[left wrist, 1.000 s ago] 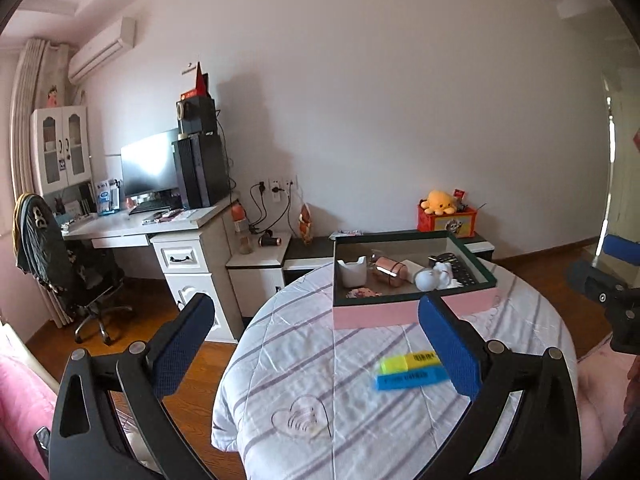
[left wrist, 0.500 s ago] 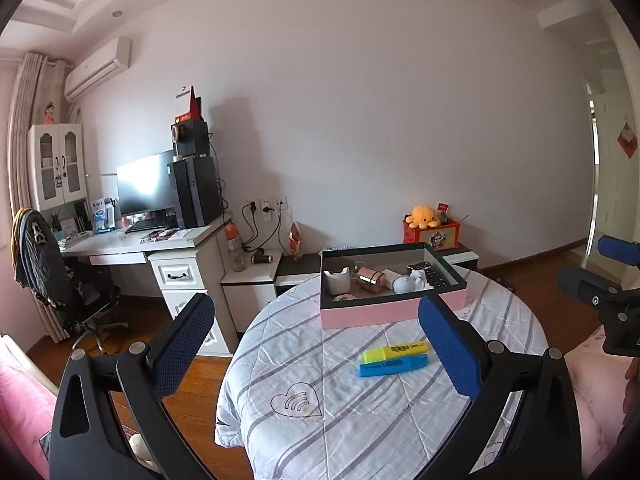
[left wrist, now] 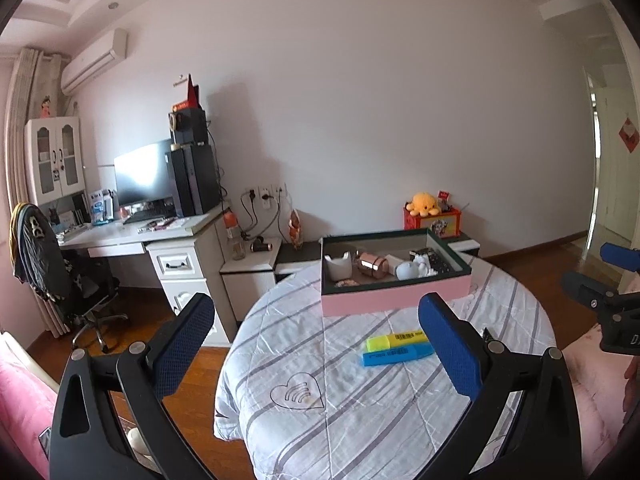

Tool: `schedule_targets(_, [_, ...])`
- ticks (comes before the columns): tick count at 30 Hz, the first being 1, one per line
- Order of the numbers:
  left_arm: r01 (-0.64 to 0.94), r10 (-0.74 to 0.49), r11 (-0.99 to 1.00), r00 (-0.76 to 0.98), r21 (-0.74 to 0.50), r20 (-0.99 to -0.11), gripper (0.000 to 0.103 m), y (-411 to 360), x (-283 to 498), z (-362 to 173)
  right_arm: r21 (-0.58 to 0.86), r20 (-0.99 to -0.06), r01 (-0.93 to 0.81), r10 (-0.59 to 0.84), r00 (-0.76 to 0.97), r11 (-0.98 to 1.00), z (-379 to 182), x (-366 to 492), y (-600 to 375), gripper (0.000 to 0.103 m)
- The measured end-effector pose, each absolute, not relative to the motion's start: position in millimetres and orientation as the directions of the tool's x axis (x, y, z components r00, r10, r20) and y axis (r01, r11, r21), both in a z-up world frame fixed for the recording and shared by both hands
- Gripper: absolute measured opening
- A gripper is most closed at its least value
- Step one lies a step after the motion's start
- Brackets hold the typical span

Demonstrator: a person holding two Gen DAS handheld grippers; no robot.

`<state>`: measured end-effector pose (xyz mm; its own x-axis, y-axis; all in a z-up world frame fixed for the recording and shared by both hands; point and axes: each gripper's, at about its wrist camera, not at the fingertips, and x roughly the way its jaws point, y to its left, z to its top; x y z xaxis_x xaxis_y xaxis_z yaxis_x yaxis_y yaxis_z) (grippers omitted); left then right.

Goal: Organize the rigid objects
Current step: 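Grasp the black hair clip with the right tool while the left tool grasps the blue highlighter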

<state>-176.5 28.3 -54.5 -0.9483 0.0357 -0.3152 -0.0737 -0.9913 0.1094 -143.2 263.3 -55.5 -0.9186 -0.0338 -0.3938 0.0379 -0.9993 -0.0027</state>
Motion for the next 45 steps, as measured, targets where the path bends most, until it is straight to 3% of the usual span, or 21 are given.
schedule_targets(13, [-0.166, 0.088, -0.98, -0.852, 0.108, -0.516, 0.103, 50.2, -240.9, -122.6, 0.026, -0.661, -0.001, -0.016, -0.75, -1.0, -170.1, -224.4, 286.2, 0.101])
schedule_targets(16, [-0.184, 0.095, -0.977, -0.826, 0.107, -0.555, 0.103, 57.6, -254.0, -137.5, 0.046, -0.697, 0.013, -0.041, -0.716, -0.999, -188.9, -236.4, 290.4, 0.086])
schedule_targets(18, [-0.199, 0.101, -0.974, -0.81, 0.109, -0.577, 0.103, 63.2, -262.0, -146.4, 0.048, -0.716, 0.018, -0.047, -0.697, -0.999, -198.4, -243.7, 292.6, 0.07])
schedule_targets(22, [-0.226, 0.116, -0.968, -0.781, 0.105, -0.613, 0.103, 74.8, -277.1, -161.7, 0.054, -0.733, 0.049, -0.073, -0.676, -0.997, -212.2, -254.3, 294.4, 0.055])
schedule_targets(25, [-0.254, 0.142, -0.963, -0.756, 0.086, -0.639, 0.103, 85.1, -288.3, -172.7, 0.039, -0.731, 0.077, -0.081, -0.678, -0.996, -214.7, -259.6, 295.2, 0.032])
schedule_targets(26, [-0.26, 0.15, -0.962, -0.749, 0.078, -0.645, 0.103, 87.2, -291.4, -175.2, 0.053, -0.724, 0.09, -0.101, -0.683, -0.994, -214.1, -261.7, 297.4, 0.02])
schedule_targets(34, [-0.253, 0.167, -0.967, -0.687, 0.018, -0.707, 0.103, 107.8, -323.9, -198.8, 0.088, -0.706, 0.138, -0.16, -0.69, -0.986, -215.6, -279.3, 300.1, 0.02])
schedule_targets(39, [-0.28, 0.118, -0.954, -0.68, 0.107, -0.723, 0.103, 109.9, -336.3, -210.1, 0.094, -0.707, 0.156, -0.176, -0.685, -0.983, -216.5, -286.0, 300.5, 0.02])
schedule_targets(45, [-0.294, 0.11, -0.948, -0.667, 0.125, -0.737, 0.103, 91.4, -345.4, -213.8, 0.113, -0.701, 0.159, -0.192, -0.686, -0.981, -217.0, -286.6, 302.8, 0.02])
